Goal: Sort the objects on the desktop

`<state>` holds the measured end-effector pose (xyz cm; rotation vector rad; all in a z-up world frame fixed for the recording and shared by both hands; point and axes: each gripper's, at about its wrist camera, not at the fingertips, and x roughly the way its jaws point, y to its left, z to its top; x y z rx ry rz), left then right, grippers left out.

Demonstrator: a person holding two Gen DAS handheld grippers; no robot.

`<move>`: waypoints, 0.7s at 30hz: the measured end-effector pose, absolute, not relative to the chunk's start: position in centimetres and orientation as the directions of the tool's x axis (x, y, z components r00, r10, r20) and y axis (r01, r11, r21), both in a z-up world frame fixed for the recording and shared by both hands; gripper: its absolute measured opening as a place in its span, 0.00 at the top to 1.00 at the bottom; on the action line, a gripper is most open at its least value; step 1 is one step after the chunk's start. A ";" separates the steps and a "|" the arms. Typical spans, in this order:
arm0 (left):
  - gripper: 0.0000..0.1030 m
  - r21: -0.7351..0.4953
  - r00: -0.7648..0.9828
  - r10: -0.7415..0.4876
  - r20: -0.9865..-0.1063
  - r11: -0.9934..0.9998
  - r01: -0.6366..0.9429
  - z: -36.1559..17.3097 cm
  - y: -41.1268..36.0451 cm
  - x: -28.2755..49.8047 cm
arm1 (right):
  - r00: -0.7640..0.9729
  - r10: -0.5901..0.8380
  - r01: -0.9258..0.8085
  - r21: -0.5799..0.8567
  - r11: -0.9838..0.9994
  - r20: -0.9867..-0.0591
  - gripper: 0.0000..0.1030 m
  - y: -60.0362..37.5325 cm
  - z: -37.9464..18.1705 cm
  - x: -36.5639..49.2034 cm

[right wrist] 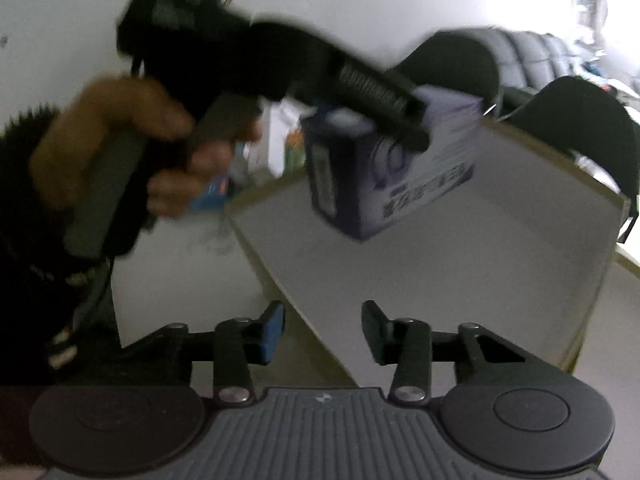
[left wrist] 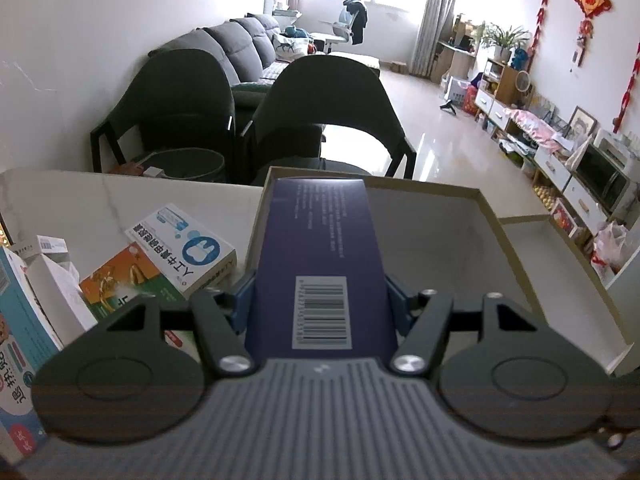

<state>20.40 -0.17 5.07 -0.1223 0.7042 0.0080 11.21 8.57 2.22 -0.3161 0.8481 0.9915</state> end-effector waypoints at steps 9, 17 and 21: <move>0.38 -0.118 0.745 -0.047 -0.666 0.992 -0.043 4.6 -0.2 20.6 | 0.126 0.580 -0.901 0.152 0.407 -0.805 0.81 10.6 0.5 11.4; 0.38 -0.114 0.738 -0.051 -0.673 0.993 -0.035 4.5 -0.3 20.3 | -0.017 0.624 -0.961 0.185 0.205 -0.781 0.83 11.7 0.6 9.4; 0.38 -0.116 0.733 -0.059 -0.678 0.993 -0.027 4.4 -0.4 20.2 | -0.068 0.628 -0.970 0.199 0.140 -0.775 0.83 12.1 0.7 8.5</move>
